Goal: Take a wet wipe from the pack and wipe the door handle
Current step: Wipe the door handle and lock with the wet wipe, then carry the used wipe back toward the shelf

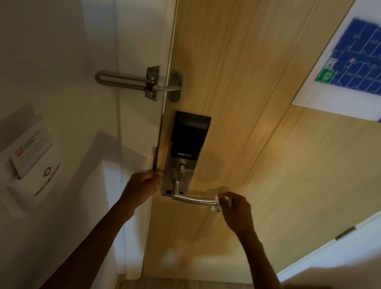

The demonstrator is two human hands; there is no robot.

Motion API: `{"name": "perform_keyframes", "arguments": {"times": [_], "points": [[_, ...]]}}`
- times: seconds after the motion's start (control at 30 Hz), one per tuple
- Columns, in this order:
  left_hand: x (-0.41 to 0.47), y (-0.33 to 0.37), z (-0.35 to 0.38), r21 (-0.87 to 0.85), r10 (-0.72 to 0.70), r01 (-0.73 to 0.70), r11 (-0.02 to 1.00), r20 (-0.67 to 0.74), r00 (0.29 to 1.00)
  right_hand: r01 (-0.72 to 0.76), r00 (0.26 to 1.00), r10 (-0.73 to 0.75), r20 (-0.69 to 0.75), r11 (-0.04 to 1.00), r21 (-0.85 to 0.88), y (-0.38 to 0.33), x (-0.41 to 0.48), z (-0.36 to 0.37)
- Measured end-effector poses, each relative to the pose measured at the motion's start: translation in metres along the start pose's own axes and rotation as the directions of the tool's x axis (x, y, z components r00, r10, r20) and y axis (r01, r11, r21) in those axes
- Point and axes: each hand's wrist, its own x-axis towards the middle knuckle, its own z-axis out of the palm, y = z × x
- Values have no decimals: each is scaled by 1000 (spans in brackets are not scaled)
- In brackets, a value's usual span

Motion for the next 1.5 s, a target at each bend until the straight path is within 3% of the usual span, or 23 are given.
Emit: {"name": "perform_keyframes", "arguments": {"times": [0.1, 0.17, 0.27, 0.43, 0.63, 0.8, 0.93, 1.1, 1.23, 1.4, 1.5], "points": [[-2, 0, 1, -8, 2, -2, 1000, 2, 1000, -61, 974, 104, -202, 976, 208, -5, -25, 19], [-3, 0, 1, -5, 11, -11, 1000, 7, 1000, -83, 949, 180, -258, 934, 348, -7, -38, 27], [-5, 3, 2, 1, 9, -9, 1000, 7, 1000, -85, 934, 207, -292, 921, 381, -10, -37, 29], [-11, 7, 7, 24, 11, -10, 1000, -12, 1000, -148, 943, 275, -186, 850, 506, -9, -22, 24], [-22, 0, 11, 54, 42, -39, 998, -51, 998, -184, 978, 204, 48, 727, 662, -2, -52, 2], [-51, 11, 40, 161, 186, -161, 974, -156, 970, -256, 913, 408, -16, 602, 757, 19, -51, -16], [-60, 24, 91, 180, 285, -259, 949, -132, 949, -250, 875, 482, -45, 529, 811, 45, -57, -42], [-53, 23, 179, 155, 206, -215, 964, 70, 976, -157, 842, 513, -166, 528, 835, 82, -80, -96], [-59, 13, 268, 205, 189, -241, 949, 245, 951, -127, 780, 565, -269, 563, 816, 132, -118, -154], [-92, -3, 392, 251, 136, -268, 930, 445, 885, -177, 616, 642, -457, 678, 714, 203, -184, -222], [-118, -17, 461, 260, 92, -276, 925, 553, 828, -242, 523, 690, -500, 683, 689, 251, -224, -255]]}}
